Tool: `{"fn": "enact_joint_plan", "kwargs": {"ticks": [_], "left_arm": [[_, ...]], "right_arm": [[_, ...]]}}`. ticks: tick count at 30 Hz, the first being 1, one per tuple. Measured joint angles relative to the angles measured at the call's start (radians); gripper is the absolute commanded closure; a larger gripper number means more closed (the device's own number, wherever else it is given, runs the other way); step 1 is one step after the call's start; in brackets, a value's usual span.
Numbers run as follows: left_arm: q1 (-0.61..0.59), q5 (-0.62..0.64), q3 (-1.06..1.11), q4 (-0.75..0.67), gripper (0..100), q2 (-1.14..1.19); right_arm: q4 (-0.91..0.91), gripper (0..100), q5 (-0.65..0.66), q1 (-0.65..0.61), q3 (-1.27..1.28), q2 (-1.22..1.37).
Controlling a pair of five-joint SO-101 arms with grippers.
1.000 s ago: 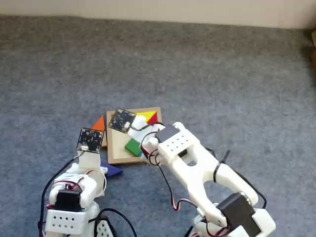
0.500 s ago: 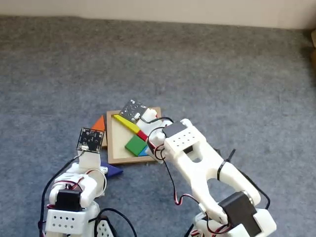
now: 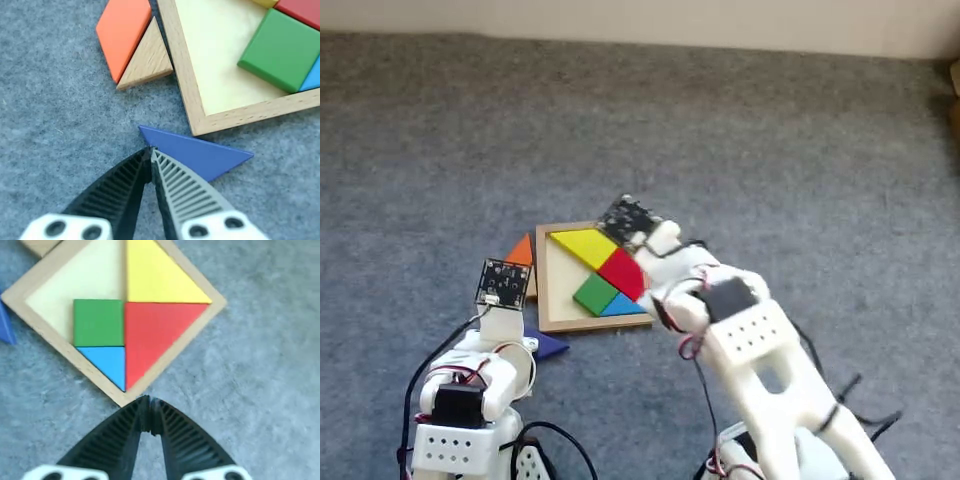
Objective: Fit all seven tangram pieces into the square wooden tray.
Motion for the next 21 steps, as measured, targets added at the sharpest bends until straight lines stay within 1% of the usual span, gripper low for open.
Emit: {"fn": "enact_joint_plan", "kwargs": {"ticks": [8, 10, 16, 21], "left_arm": [[0.000, 0.000, 0.000, 0.000, 99, 0.000], [0.000, 0.000, 0.000, 0.000, 99, 0.000], [0.000, 0.000, 0.000, 0.000, 99, 0.000], [0.000, 0.000, 0.000, 0.000, 99, 0.000]], "right_arm": [[0.000, 99.3, 0.000, 0.097, 0.190, -0.261], [0.000, 99.0, -0.023, 0.118, 0.235, -0.333], [0.000, 98.9, -0.216, 0.163, 0.362, -0.557], [0.000, 98.9, -0.365, 0.164, 0.486, -0.755]]}}
